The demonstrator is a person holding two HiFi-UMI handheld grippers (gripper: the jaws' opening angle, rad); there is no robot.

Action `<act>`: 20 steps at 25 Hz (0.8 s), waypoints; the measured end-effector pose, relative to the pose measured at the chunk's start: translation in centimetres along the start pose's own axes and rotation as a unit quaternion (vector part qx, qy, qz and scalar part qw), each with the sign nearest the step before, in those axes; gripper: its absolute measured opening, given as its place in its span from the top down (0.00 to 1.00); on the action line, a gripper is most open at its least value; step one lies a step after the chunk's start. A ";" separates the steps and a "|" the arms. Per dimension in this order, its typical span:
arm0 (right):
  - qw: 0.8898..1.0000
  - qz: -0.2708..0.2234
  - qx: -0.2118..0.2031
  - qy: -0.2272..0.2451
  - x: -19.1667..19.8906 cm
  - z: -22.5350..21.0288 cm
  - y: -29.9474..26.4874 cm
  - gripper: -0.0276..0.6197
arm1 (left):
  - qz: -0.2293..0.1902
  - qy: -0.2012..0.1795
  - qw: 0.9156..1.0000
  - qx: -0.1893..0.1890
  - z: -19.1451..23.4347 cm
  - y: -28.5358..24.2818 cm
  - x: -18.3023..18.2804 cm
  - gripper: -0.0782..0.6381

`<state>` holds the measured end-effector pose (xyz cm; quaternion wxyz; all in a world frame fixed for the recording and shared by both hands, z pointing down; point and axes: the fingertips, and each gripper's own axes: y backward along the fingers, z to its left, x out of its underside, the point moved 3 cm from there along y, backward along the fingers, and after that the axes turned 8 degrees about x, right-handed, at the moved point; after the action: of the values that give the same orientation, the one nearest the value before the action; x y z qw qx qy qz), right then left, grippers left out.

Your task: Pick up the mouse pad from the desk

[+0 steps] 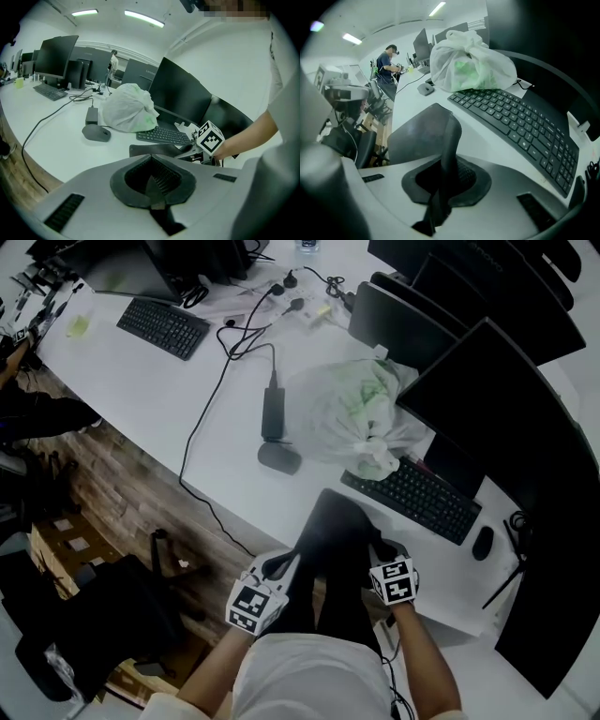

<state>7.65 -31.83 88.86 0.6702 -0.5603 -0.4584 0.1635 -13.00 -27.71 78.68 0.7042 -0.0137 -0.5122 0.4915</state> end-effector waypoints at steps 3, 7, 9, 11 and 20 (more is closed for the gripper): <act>1.000 -0.008 -0.020 -0.009 -0.8 0.7 1.7 0.89 | -0.003 -0.007 1.000 0.004 -0.7 0.8 -0.4 0.87; 0.999 -0.031 -0.033 -0.003 -2.2 2.0 4.1 0.89 | -0.012 -0.018 1.000 0.007 -1.7 2.1 -1.3 0.87; 0.998 -0.042 -0.036 -0.002 -2.9 2.7 5.3 0.89 | -0.018 -0.023 1.000 0.009 -2.3 2.8 -1.7 0.87; 0.998 -0.053 -0.039 0.001 -3.5 3.3 6.5 0.89 | -0.022 -0.026 0.999 0.010 -2.8 3.6 -1.9 0.87; 0.994 -0.109 -0.015 0.023 -6.7 4.8 12.2 0.89 | -0.043 -0.045 0.998 0.015 -4.7 7.3 -3.3 0.87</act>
<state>3.84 -29.95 74.77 0.6862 -0.5205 -0.5034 0.0701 -14.50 -23.99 70.28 0.7010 0.0411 -0.5360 0.4687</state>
